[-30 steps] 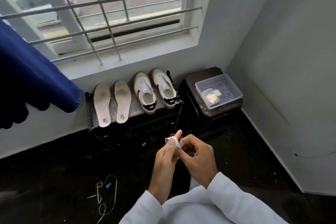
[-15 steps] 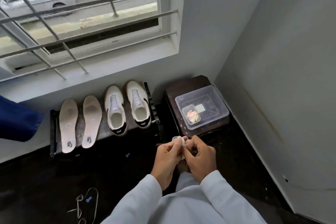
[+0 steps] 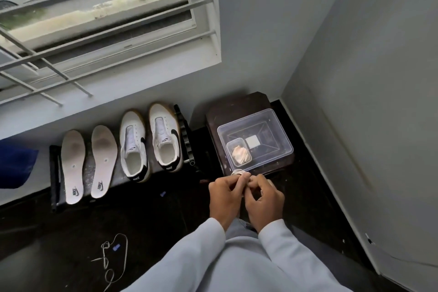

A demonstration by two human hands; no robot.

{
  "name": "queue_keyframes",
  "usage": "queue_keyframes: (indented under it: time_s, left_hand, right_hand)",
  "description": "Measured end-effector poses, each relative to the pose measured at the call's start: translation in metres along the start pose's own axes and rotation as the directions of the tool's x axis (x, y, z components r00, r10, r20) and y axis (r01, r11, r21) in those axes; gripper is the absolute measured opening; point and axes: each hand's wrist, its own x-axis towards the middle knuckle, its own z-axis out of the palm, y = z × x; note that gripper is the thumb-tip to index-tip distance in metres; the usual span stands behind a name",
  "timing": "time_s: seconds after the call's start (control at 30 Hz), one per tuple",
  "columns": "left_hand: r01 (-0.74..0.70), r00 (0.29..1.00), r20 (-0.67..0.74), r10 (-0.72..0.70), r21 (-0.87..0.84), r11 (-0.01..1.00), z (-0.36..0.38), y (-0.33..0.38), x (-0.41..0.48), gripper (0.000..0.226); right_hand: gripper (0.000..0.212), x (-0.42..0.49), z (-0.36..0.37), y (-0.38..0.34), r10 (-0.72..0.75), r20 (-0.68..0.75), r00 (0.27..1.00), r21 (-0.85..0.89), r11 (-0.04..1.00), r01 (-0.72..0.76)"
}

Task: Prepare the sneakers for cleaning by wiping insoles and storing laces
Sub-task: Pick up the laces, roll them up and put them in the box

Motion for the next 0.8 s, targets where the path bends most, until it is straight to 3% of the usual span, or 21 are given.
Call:
queue_keyframes:
  time_s: [0.17, 0.33, 0.43, 0.5, 0.57, 0.67, 0.8]
  left_hand:
    - [-0.082, 0.994, -0.056, 0.091, 0.144, 0.986, 0.008, 0.002, 0.008, 0.023]
    - [-0.091, 0.981, -0.152, 0.118, 0.174, 0.981, 0.011, 0.006, 0.014, 0.017]
    - [-0.017, 1.0, -0.001, 0.017, 0.072, 0.997, 0.007, 0.0, 0.026, 0.015]
    - [0.114, 0.972, 0.214, -0.096, -0.073, 0.991, 0.001, -0.004, 0.035, 0.019]
    - [0.173, 0.953, 0.269, -0.14, -0.106, 0.979, -0.002, -0.007, 0.039, 0.021]
    - [0.159, 0.984, 0.095, -0.15, -0.097, 0.982, 0.003, -0.006, 0.043, 0.014]
    - [0.09, 0.99, -0.1, -0.096, -0.056, 0.994, 0.009, -0.003, 0.049, 0.012]
  right_hand:
    - [0.022, 0.009, 0.001, 0.006, -0.025, 0.001, 1.0, -0.008, 1.0, 0.025]
    - [0.019, 0.016, 0.005, 0.007, 0.078, 0.038, 0.996, 0.104, 0.991, -0.082]
    - [0.021, 0.022, 0.005, 0.009, 0.067, -0.01, 0.998, 0.088, 0.994, -0.066]
    - [0.022, 0.027, 0.004, 0.013, -0.013, -0.042, 0.999, 0.008, 1.0, 0.014]
    - [0.024, 0.032, 0.004, 0.015, -0.137, -0.026, 0.99, -0.08, 0.988, 0.135]
    - [0.025, 0.038, 0.008, 0.015, -0.157, 0.015, 0.987, -0.099, 0.983, 0.158]
    - [0.021, 0.047, 0.012, 0.016, 0.096, 0.067, 0.993, 0.024, 0.995, -0.098]
